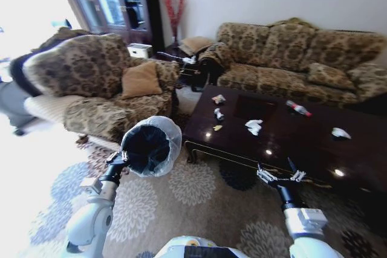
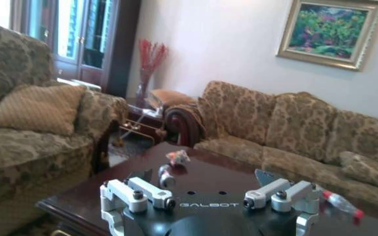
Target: Move to the front of the table and place the trash on the table into the trash bin.
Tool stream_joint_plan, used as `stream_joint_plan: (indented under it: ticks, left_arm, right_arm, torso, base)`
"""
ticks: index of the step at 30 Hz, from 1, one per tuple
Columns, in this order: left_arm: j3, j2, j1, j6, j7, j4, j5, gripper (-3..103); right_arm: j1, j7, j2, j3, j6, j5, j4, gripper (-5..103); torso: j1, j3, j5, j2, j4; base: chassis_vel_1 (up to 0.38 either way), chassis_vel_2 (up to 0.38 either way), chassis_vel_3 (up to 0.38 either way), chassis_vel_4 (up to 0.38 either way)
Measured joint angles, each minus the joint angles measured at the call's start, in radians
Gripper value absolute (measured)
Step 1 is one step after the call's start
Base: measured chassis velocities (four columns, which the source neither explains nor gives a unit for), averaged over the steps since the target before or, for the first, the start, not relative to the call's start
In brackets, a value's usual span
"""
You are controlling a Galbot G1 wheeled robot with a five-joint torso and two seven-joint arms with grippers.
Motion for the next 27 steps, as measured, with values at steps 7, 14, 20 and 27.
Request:
stream_joint_plan:
  ticks: [7,14,20,27]
  left_arm:
    - [0.014,-0.003,-0.008,-0.003,0.009,-0.009,0.02,2]
    - [0.019,0.003,-0.022,0.012,0.009,-0.009,0.033,2]
    - [0.025,0.003,-0.03,0.018,0.01,-0.009,0.039,2]
    - [0.033,0.004,-0.04,0.031,0.011,-0.007,0.04,2]
  right_arm:
    - [-0.003,-0.017,0.002,0.009,0.052,0.008,-0.018,100]
    - [-0.005,-0.017,0.006,0.01,0.063,0.0,-0.03,100]
    - [-0.005,-0.02,0.008,0.008,0.069,-0.007,-0.039,100]
    - [-0.001,-0.021,0.008,0.006,0.071,-0.008,-0.05,100]
  torso:
    - [0.0,0.0,0.0001,0.0,-0.0006]
    - [0.0,0.0,0.0001,0.0,-0.0004]
    - [0.0,0.0,0.0001,0.0,-0.0004]
    - [0.0,0.0,0.0003,0.0,-0.0003]
  base:
    - [0.003,0.004,0.009,0.005]
    - [-0.071,0.099,0.077,-0.06]
    - [-0.196,0.19,0.179,-0.198]
    - [-0.294,0.277,0.277,-0.292]
